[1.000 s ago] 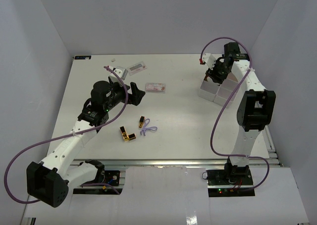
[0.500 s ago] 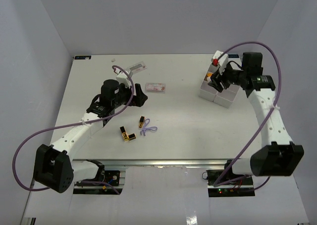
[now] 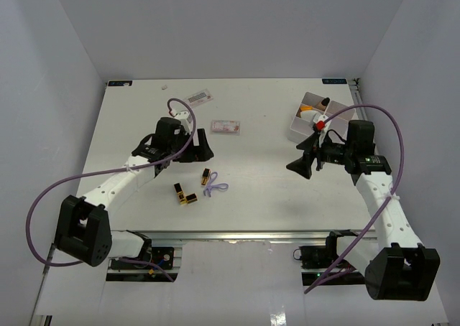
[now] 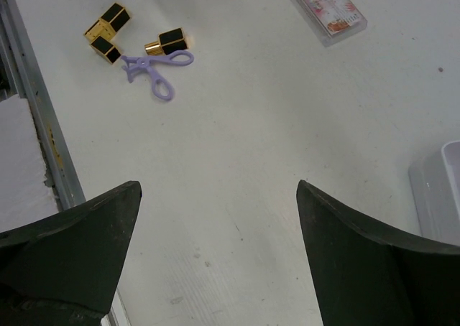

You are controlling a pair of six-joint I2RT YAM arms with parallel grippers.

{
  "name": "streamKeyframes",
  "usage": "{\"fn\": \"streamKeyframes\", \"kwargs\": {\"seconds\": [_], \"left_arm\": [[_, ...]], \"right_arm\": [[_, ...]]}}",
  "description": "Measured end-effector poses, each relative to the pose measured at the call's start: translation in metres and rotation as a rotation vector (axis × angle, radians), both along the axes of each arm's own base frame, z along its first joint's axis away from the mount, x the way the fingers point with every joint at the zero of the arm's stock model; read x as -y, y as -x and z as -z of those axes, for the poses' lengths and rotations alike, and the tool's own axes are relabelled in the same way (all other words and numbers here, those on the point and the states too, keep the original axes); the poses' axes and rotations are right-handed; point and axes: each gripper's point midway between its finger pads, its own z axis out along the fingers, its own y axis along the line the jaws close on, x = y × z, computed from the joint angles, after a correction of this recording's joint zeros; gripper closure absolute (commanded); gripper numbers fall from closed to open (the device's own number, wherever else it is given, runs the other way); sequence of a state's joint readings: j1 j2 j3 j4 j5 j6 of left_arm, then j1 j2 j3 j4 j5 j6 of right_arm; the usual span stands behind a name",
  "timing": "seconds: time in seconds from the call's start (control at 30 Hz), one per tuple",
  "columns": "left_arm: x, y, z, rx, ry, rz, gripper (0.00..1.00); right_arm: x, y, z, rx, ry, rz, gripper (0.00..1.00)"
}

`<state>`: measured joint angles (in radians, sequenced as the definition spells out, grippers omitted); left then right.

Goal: Organize the makeup

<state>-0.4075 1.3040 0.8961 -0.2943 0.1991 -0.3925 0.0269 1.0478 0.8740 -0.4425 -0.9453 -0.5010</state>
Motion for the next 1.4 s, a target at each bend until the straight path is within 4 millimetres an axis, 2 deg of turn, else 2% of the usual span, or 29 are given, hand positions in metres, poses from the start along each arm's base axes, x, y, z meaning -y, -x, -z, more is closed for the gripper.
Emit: {"fn": "streamKeyframes", "kwargs": {"seconds": [0.07, 0.23, 0.4, 0.5, 0.8, 1.1, 1.4], "left_arm": [[0.000, 0.009, 0.015, -0.070, -0.026, -0.002, 0.08], [0.001, 0.034, 0.050, -0.213, -0.121, 0.000, 0.26], [0.003, 0.041, 0.081, -0.291, -0.252, -0.012, 0.28], [0.001, 0.044, 0.092, -0.308, -0.318, -0.021, 0.31], [-0.014, 0.040, 0.090, -0.279, -0.393, -0.075, 0.37], [-0.011, 0.046, 0.053, -0.196, -0.333, -0.034, 0.38], [-0.007, 0.045, 0.078, -0.265, -0.385, 0.009, 0.42]], "right_arm": [[0.000, 0.007, 0.005, -0.002, -0.013, 0.000, 0.05], [-0.001, 0.012, -0.001, 0.048, -0.035, -0.008, 0.05], [0.005, 0.010, -0.009, 0.095, -0.044, 0.014, 0.04], [0.005, 0.012, -0.009, 0.099, -0.051, 0.018, 0.04], [0.007, 0.014, -0.007, 0.094, -0.064, 0.031, 0.03], [0.006, 0.014, -0.008, 0.100, -0.073, 0.019, 0.03], [0.005, 0.014, -0.006, 0.092, -0.076, 0.015, 0.03]]}}
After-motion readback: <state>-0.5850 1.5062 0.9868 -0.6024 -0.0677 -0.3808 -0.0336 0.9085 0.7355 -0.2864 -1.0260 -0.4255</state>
